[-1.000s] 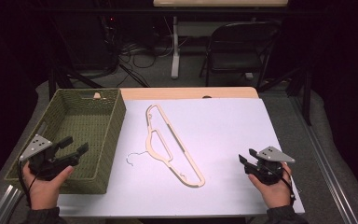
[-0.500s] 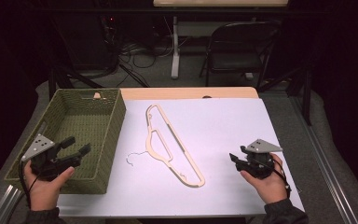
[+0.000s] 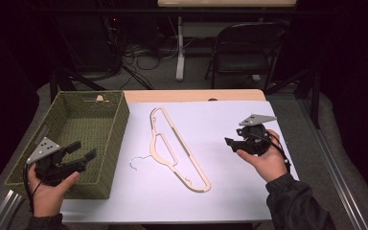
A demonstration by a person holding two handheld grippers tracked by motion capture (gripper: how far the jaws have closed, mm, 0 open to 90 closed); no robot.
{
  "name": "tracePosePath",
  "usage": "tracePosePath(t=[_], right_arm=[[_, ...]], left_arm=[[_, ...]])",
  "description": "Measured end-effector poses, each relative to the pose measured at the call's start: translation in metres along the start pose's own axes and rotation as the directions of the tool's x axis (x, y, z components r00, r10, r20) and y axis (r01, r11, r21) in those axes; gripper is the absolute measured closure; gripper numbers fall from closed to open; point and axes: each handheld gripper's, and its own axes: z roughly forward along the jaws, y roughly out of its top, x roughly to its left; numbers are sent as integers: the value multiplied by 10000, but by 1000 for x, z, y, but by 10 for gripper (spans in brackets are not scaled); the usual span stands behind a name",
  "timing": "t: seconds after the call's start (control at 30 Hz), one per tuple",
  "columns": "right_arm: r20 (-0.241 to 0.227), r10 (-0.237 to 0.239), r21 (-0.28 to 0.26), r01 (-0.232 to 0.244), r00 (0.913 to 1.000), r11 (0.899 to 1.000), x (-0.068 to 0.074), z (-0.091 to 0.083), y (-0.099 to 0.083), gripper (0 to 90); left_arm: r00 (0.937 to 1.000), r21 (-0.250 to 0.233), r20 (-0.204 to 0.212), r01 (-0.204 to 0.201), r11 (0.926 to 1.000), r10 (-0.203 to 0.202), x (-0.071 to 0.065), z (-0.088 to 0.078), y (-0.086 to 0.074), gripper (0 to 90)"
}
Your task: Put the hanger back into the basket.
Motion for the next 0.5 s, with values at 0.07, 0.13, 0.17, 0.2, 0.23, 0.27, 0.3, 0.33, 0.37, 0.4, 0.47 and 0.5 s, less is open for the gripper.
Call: tracePosePath(t=[0.07, 0.13, 0.17, 0.2, 0.23, 0.27, 0.3, 0.33, 0.37, 0.4, 0.47, 0.5], right_arm=[[-13, -101, 112, 101, 9999, 9999, 0, 2, 8, 452], [-44, -111, 135, 111, 9999, 9998, 0, 6, 17, 452], [-44, -111, 135, 111, 9999, 9998, 0, 6, 17, 452], [-19, -202, 277, 202, 9998, 9994, 0, 10, 23, 453], [-19, -266, 306, 267, 9996, 9992, 0, 11, 27, 452], [-1, -267, 298, 267, 9996, 9992, 1, 12, 29, 458], [3, -311, 465, 310, 9995, 9984, 1, 14, 33, 464], [-12, -370, 423, 370, 9993, 9984, 2, 16, 36, 464], [-51, -477, 554, 479, 9988, 9973, 3, 17, 41, 464], [-51, -477, 554, 479, 9988, 9973, 3, 17, 41, 464], [22, -793, 807, 789, 9968, 9936, 5, 21, 52, 476], [22, -793, 807, 789, 9968, 9936, 5, 21, 52, 476]], left_arm=[[10000, 24, 6, 1, 10000, -1, 0, 0, 0, 316], [10000, 42, -1, 1, 10000, -1, 0, 0, 0, 316], [10000, 42, -1, 1, 10000, -1, 0, 0, 0, 316], [10000, 35, 23, 10, 10000, -11, 0, 0, 0, 317], [10000, 40, 16, 15, 10000, -16, 0, 0, 0, 317], [10000, 59, 13, 31, 10000, -31, 0, 0, 0, 317], [10000, 66, 13, 44, 10000, -44, 0, 0, 0, 317], [10000, 66, 13, 44, 10000, -44, 0, 0, 0, 317], [10000, 71, 8, 57, 10000, -57, 1, 0, 0, 317], [10000, 82, 13, 61, 9999, -62, 1, 0, 0, 317], [10000, 74, 9, 50, 10000, -50, 1, 0, 0, 317], [10000, 65, 3, 51, 10000, -51, 1, 0, 0, 317]])
